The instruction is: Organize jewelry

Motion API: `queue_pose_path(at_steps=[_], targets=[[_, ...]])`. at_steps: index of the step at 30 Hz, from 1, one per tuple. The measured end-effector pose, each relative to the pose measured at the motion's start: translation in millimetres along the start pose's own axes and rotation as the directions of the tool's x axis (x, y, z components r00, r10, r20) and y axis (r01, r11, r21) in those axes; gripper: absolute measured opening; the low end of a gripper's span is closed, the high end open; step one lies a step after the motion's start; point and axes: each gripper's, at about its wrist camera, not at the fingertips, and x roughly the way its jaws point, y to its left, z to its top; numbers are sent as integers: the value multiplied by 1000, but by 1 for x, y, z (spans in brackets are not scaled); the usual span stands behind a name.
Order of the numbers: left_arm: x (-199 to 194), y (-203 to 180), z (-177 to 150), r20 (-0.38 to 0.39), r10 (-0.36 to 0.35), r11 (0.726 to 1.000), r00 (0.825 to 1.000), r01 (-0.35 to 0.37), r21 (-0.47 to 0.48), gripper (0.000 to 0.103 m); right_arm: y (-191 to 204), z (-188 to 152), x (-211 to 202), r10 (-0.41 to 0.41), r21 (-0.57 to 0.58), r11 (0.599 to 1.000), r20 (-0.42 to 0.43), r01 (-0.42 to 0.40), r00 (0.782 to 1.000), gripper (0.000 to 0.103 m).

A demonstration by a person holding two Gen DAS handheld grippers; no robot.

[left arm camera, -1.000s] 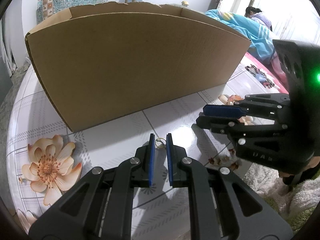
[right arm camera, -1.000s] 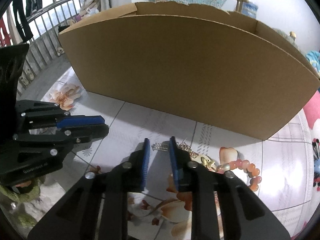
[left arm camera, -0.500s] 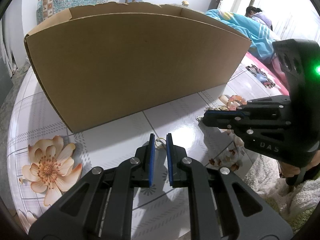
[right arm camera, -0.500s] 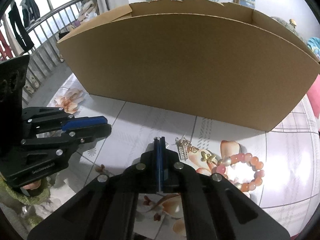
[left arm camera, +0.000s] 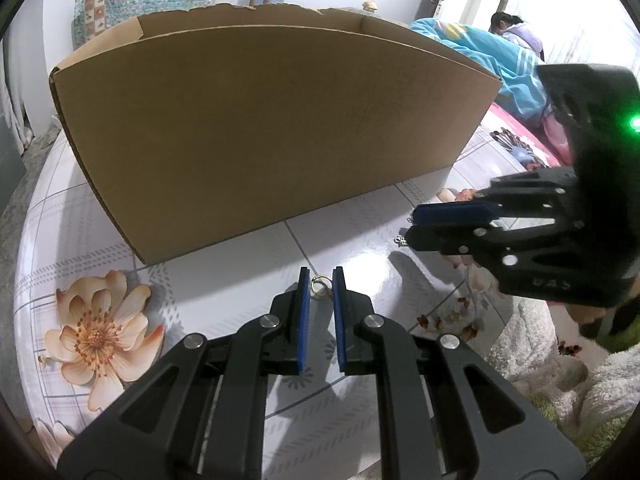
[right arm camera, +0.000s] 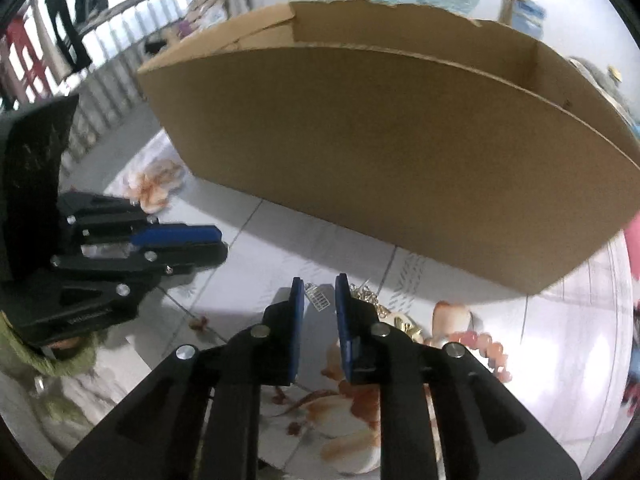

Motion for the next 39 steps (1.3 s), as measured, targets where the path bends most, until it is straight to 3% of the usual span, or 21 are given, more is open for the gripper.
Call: queue_pose_path(at_steps=[4, 7, 12, 21, 31, 39], targets=[[1, -1, 0, 0, -2, 1000, 1000, 2, 2, 10, 2, 5, 6, 8, -84, 996, -45, -12, 999, 16], [1, -1, 0, -1, -4, 1000, 1000, 4, 1, 10, 7, 7, 6, 8, -137, 990, -75, -19, 997, 10], [1, -1, 1, -1, -3, 1000, 1000, 3, 4, 10, 4, 10, 7, 44, -137, 989, -106, -59, 993, 5], [-1, 0, 1, 3, 7, 1000, 1000, -7, 3, 10, -4, 4, 5, 76, -44, 996, -65, -79, 995, 5], [-36, -6, 6, 73, 27, 1000, 997, -28, 10, 10, -7, 10, -33, 104, -2, 995, 58, -104, 993, 5], [-97, -19, 42, 232, -28, 998, 972, 15, 58, 10, -23, 39, -96, 141, 0, 989, 247, -145, 959, 5]])
